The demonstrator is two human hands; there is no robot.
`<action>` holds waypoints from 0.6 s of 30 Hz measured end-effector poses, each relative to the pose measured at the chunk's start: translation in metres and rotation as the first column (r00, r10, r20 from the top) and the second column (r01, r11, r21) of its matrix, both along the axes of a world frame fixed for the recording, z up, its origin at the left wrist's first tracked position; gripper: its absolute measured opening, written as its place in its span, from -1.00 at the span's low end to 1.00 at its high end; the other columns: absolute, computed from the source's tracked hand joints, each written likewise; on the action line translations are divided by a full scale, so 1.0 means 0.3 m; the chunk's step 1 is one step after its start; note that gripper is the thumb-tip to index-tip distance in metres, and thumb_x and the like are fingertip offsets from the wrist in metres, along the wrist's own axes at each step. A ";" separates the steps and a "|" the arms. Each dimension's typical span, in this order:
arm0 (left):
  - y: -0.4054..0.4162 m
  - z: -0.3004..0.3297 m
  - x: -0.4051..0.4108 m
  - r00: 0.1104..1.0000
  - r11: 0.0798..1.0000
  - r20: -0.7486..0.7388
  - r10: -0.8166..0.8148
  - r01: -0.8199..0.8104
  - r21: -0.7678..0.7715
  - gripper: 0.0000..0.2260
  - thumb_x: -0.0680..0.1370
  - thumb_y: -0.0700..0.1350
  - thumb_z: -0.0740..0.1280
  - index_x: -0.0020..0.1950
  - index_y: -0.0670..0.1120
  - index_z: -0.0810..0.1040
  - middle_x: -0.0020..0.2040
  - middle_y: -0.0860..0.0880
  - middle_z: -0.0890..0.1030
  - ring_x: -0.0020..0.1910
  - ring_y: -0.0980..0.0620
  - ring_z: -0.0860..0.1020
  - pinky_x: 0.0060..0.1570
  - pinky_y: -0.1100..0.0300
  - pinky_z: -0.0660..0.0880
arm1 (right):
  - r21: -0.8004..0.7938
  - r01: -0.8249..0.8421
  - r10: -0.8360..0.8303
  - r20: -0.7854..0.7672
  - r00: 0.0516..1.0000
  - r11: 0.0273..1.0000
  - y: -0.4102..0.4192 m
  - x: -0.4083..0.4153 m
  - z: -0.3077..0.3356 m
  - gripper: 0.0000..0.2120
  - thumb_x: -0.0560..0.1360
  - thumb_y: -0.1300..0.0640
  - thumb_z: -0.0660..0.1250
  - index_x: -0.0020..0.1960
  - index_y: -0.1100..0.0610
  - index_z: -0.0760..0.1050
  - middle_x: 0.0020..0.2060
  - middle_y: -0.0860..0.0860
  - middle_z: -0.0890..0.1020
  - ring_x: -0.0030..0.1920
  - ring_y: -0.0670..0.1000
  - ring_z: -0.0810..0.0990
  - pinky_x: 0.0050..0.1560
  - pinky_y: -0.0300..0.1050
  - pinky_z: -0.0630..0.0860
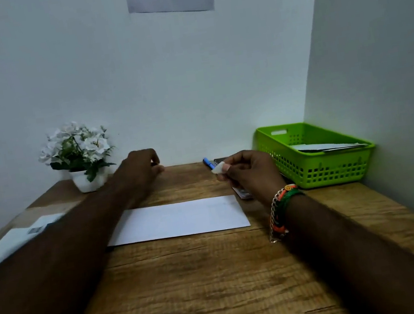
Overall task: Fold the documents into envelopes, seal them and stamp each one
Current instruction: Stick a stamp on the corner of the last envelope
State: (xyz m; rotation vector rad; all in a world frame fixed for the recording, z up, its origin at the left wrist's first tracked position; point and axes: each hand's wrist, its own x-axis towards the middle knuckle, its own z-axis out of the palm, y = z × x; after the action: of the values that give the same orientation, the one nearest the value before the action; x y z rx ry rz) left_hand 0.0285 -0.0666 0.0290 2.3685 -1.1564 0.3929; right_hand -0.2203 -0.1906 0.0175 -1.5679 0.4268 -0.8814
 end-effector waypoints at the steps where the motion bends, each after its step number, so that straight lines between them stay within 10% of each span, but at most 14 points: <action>1: -0.007 -0.006 0.028 1.000 1.000 -0.015 0.019 -0.019 0.025 -0.83 0.55 -0.03 0.47 0.08 -0.08 0.62 0.12 -0.11 0.66 0.14 -0.11 0.58 0.09 0.05 0.50 | 0.001 -0.015 0.015 -0.013 1.000 1.000 0.004 0.000 -0.003 -0.87 0.52 0.33 0.41 0.04 0.38 0.60 -0.15 0.25 0.71 -0.33 -0.10 0.68 -0.42 -0.35 0.49; 10: 0.001 -0.024 -0.063 0.987 0.994 0.163 0.009 0.009 -0.107 -0.73 0.59 0.17 0.34 0.22 0.09 0.60 0.21 0.00 0.58 0.21 -0.08 0.55 0.15 -0.10 0.51 | -0.176 -0.066 0.060 -0.040 0.997 0.982 -0.002 0.013 -0.015 -0.88 0.46 0.39 0.45 -0.01 0.34 0.68 -0.29 0.07 0.69 -0.43 -0.23 0.58 -0.34 -0.40 0.45; 13: 0.016 0.051 -0.271 0.952 0.951 -0.248 -0.177 0.101 -0.291 -0.66 0.58 0.21 0.34 0.01 -0.04 0.70 -0.09 0.00 0.71 -0.05 -0.01 0.67 0.02 0.07 0.56 | -0.302 -0.021 0.018 -0.013 1.000 0.953 0.002 0.015 -0.011 -0.86 0.42 0.37 0.50 -0.06 0.21 0.72 -0.09 0.03 0.75 -0.08 -0.10 0.72 0.00 -0.17 0.62; 15: 0.038 0.069 -0.389 0.721 0.932 -0.631 -0.287 0.057 -0.359 -0.65 0.58 0.19 0.37 0.00 -0.08 0.70 -0.13 -0.05 0.75 -0.11 -0.04 0.72 -0.07 0.07 0.61 | -0.354 -0.009 0.016 0.017 1.000 0.935 0.016 0.010 -0.002 -0.86 0.40 0.37 0.50 -0.07 0.21 0.72 -0.01 0.04 0.74 0.02 -0.06 0.71 0.12 -0.09 0.63; 18: 0.075 0.045 -0.458 0.533 0.888 -0.756 -0.380 -0.021 -0.460 -0.74 0.59 0.06 0.42 0.05 -0.13 0.69 -0.07 -0.10 0.75 -0.09 -0.01 0.73 -0.24 0.18 0.59 | -0.403 -0.012 0.027 0.031 0.999 0.915 0.034 -0.006 0.004 -0.86 0.39 0.39 0.51 -0.07 0.23 0.72 0.03 0.04 0.73 0.04 -0.07 0.71 0.12 -0.08 0.64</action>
State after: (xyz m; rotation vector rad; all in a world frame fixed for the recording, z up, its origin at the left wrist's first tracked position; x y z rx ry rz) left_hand -0.1088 -0.0442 0.0424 1.6393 -0.7139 -0.5122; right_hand -0.2222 -0.1802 0.0189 -1.9250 0.2081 -1.0266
